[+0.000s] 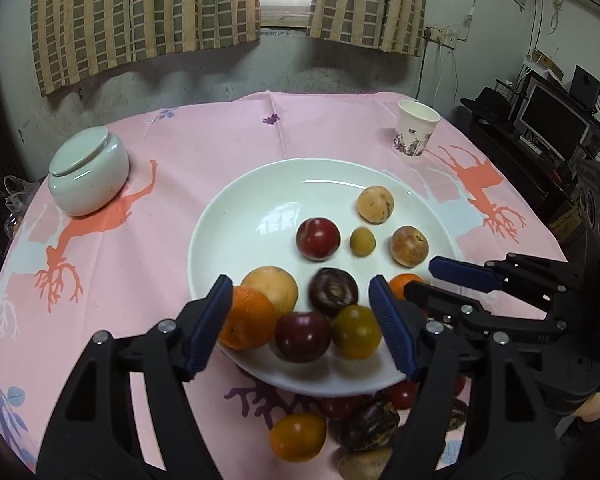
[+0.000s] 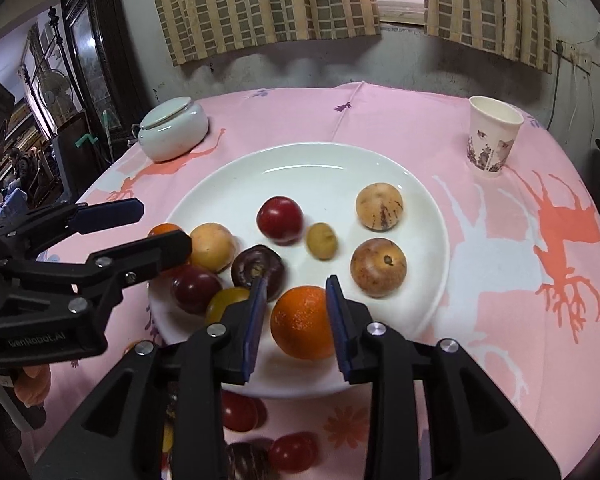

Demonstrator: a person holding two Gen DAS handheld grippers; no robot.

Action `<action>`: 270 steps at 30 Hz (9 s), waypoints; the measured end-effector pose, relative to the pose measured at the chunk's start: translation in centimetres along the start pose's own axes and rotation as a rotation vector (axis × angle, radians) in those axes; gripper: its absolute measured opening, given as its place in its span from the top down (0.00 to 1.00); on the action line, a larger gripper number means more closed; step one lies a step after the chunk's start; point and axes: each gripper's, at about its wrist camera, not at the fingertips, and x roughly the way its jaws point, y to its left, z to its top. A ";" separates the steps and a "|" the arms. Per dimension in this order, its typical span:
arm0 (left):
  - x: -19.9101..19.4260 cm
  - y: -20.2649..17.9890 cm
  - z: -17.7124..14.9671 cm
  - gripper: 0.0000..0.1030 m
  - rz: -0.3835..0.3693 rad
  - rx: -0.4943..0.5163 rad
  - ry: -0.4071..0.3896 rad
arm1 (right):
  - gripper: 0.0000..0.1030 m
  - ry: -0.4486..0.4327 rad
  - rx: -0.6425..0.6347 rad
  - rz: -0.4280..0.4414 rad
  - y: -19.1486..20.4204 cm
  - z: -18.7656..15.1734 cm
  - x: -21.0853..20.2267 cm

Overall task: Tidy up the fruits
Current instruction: 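Carry both fruits onto the white plate and open both tools, then grasp a red tomato with the left tool while the right tool grasps a dark mangosteen, then carry both fruits onto the white plate and open both tools, then grasp a yellow-brown mango with the left tool while the right tool grasps a dark fruit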

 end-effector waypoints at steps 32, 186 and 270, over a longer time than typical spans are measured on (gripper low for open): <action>-6.8 -2.3 -13.9 0.23 -0.008 0.082 0.093 | 0.44 -0.012 0.071 0.042 0.6 -10.2 -8.2; -0.8 -0.3 0.5 0.30 0.067 0.041 -0.008 | 0.35 -0.112 0.033 -0.068 -2.3 -0.6 -3.0; -5.3 0.7 -15.5 0.60 -0.087 -0.011 0.088 | 0.54 0.087 -0.144 -0.010 7.0 -10.2 -2.9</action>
